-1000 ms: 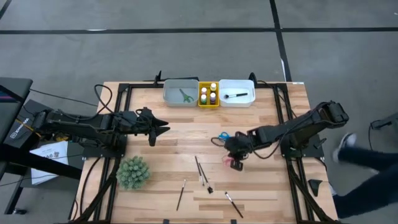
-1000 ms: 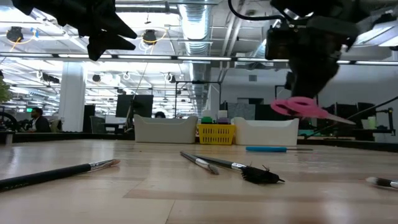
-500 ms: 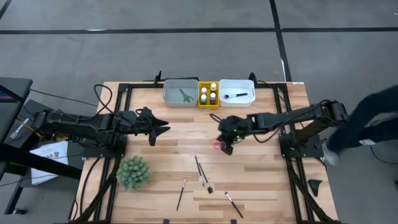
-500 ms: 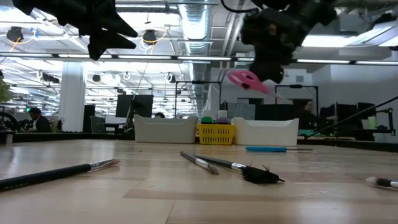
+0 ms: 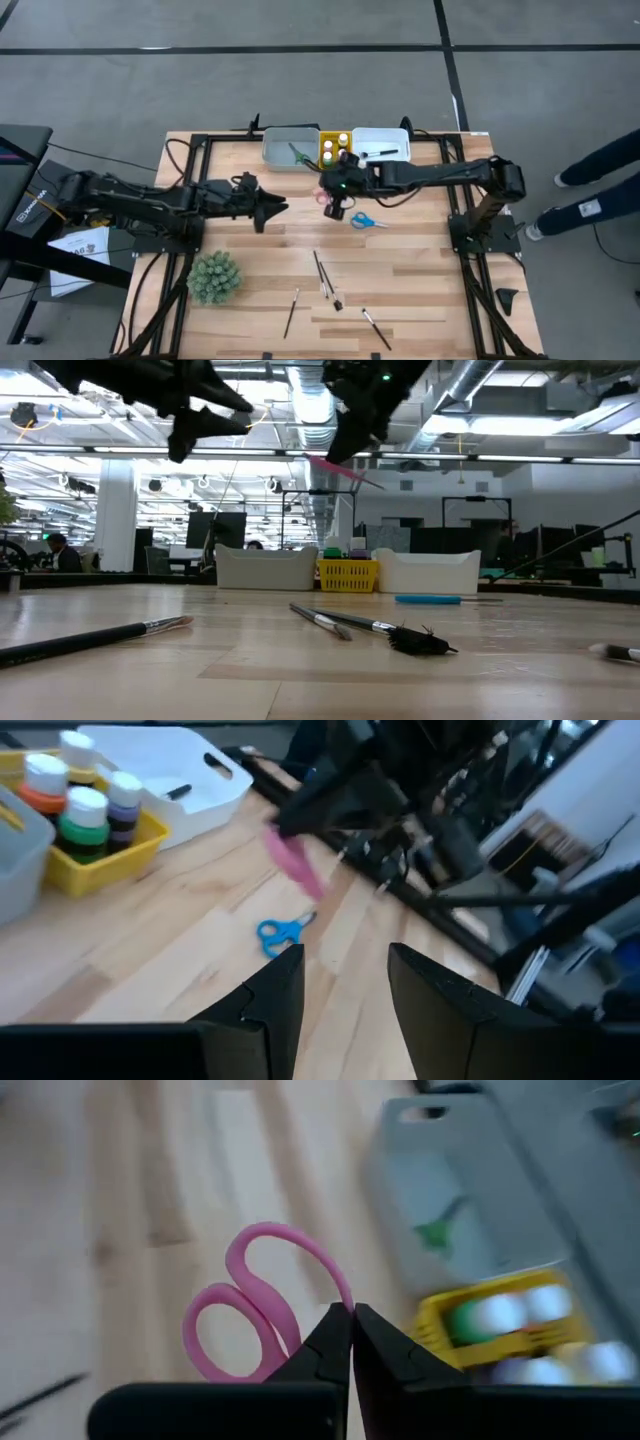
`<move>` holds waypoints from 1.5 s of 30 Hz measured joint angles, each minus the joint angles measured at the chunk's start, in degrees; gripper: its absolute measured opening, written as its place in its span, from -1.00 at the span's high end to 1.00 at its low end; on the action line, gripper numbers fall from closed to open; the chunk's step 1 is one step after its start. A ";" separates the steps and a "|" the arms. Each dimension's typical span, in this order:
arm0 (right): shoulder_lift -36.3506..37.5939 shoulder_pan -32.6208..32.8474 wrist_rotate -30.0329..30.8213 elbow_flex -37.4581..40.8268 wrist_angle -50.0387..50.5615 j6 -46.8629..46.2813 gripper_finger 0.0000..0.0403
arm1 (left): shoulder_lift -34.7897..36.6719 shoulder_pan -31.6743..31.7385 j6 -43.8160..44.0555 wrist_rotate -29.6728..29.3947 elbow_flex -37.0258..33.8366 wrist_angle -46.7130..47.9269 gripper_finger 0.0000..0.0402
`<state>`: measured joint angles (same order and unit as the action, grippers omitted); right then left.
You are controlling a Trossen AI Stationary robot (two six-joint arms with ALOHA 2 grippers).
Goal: Pick & Place Paint Supplies
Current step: Put the pink scissors into the gray bin
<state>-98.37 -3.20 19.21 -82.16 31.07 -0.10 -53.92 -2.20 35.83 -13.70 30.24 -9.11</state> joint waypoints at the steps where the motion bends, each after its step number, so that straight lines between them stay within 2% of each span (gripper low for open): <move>1: -0.76 -0.02 1.49 -1.49 0.74 1.33 1.00 | -1.52 0.00 1.22 0.01 0.00 -2.16 0.30; 6: -4.06 0.10 7.04 -7.71 4.03 6.40 1.00 | -7.54 0.00 3.20 -0.01 0.00 -9.60 0.30; 12: -4.82 0.57 7.93 -9.82 2.63 9.07 1.00 | -11.23 0.00 -5.61 -6.10 -0.09 -14.48 0.28; 15: -4.76 0.94 7.90 -9.82 1.05 9.95 1.00 | -11.86 0.00 -13.27 -8.65 -0.04 -17.45 0.22; 18: -4.76 1.01 7.88 -9.82 -0.25 11.22 1.00 | -11.83 0.78 -16.35 -9.29 -0.02 -19.85 0.14; 26: -4.74 1.24 7.88 -9.82 -3.51 14.02 1.00 | -11.84 4.06 -12.77 -9.27 -0.02 -20.88 -0.01; 45: -4.63 1.68 6.64 -9.82 -9.10 22.04 1.00 | -11.84 6.47 -6.96 -7.46 -0.02 -22.31 0.12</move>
<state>-103.00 -1.52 25.85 -91.98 21.98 21.93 -65.76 4.27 28.87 -21.15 30.22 -31.43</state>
